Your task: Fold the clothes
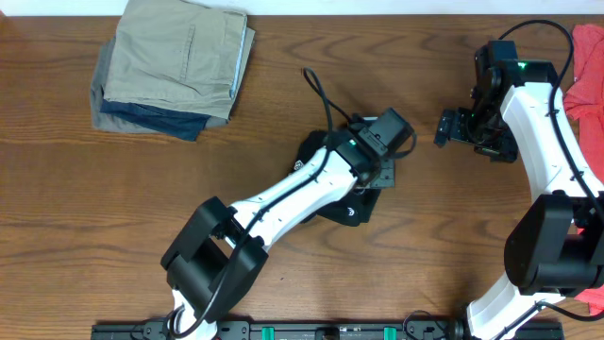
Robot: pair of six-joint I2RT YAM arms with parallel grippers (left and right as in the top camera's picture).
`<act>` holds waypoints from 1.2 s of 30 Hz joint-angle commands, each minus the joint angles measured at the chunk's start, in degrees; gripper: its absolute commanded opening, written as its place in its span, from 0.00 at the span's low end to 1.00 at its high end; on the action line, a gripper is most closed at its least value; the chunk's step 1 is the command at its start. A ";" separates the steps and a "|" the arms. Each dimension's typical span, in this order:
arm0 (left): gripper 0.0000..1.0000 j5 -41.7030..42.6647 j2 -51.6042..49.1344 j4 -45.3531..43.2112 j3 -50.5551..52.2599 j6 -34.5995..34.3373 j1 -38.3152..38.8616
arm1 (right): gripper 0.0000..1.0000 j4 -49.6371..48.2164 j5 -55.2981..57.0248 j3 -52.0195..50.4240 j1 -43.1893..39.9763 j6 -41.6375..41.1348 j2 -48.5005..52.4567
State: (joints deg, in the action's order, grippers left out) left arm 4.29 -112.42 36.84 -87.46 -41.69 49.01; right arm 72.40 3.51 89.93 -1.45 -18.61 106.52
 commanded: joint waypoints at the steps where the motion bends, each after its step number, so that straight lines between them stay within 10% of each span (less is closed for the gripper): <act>1: 0.34 -0.22 -0.37 -0.02 -0.37 1.18 0.20 | 0.99 0.02 0.74 0.13 -0.35 0.68 -0.39; 9: 0.35 1.22 4.48 3.32 -0.59 8.74 -0.37 | 0.99 0.02 0.76 0.13 -0.35 0.66 -0.39; 16: 0.63 -6.10 11.85 16.28 -0.59 10.93 -4.02 | 0.99 0.02 0.76 0.13 -0.35 0.68 -0.39; 36: 0.66 4.35 5.35 16.68 1.75 4.31 -3.58 | 0.99 0.02 0.76 0.13 -0.35 0.68 -0.39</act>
State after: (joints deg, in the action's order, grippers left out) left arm 8.27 -106.96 53.49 -86.04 -34.59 45.12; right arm 72.40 3.51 89.93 -1.45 -18.59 106.52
